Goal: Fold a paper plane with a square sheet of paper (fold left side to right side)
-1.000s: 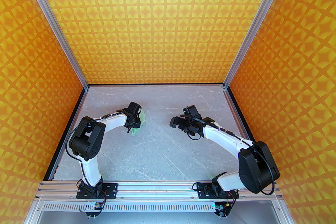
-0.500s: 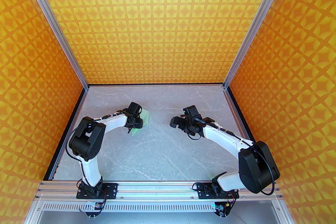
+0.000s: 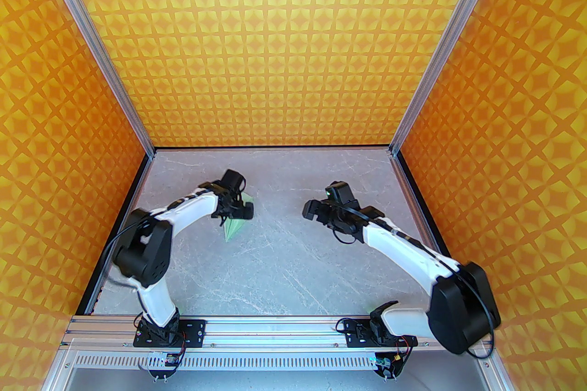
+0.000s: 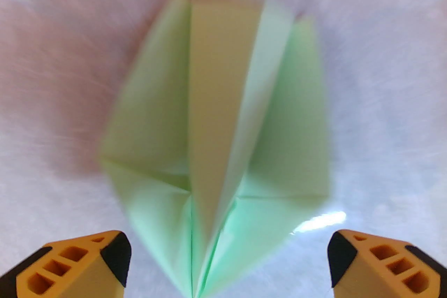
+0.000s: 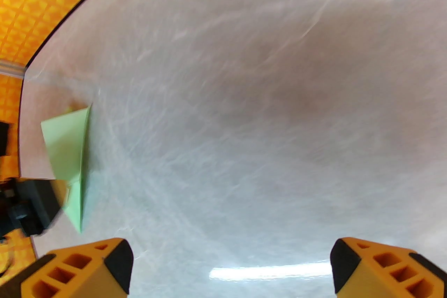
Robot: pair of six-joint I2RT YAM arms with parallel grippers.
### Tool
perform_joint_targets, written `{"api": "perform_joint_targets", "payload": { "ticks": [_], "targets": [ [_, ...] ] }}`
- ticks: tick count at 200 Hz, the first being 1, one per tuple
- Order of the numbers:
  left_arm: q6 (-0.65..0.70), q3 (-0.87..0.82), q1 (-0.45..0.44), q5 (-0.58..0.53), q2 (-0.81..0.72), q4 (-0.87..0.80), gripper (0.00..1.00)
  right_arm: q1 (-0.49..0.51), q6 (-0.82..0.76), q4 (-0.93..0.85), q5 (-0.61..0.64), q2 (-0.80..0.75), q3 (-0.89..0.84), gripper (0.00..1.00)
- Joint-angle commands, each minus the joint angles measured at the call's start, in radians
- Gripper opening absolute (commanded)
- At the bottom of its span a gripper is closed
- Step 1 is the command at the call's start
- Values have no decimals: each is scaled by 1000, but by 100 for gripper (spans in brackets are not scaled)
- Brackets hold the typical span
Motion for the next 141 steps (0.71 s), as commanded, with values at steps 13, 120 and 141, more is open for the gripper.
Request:
{"api": "perform_joint_targets", "payload": {
  "ticks": [13,120,141],
  "targets": [
    [-46,0,37,-61,-206,-68,99,-6,-142,-48,319,-159,-11,99],
    [162,-684,335,-472,-500,663,99,-13,-725,1038,723,-35,-521,99],
    [213,-682,346,-475,-358,840,99,-15,-905,1521,691,140,-610,99]
  ]
}}
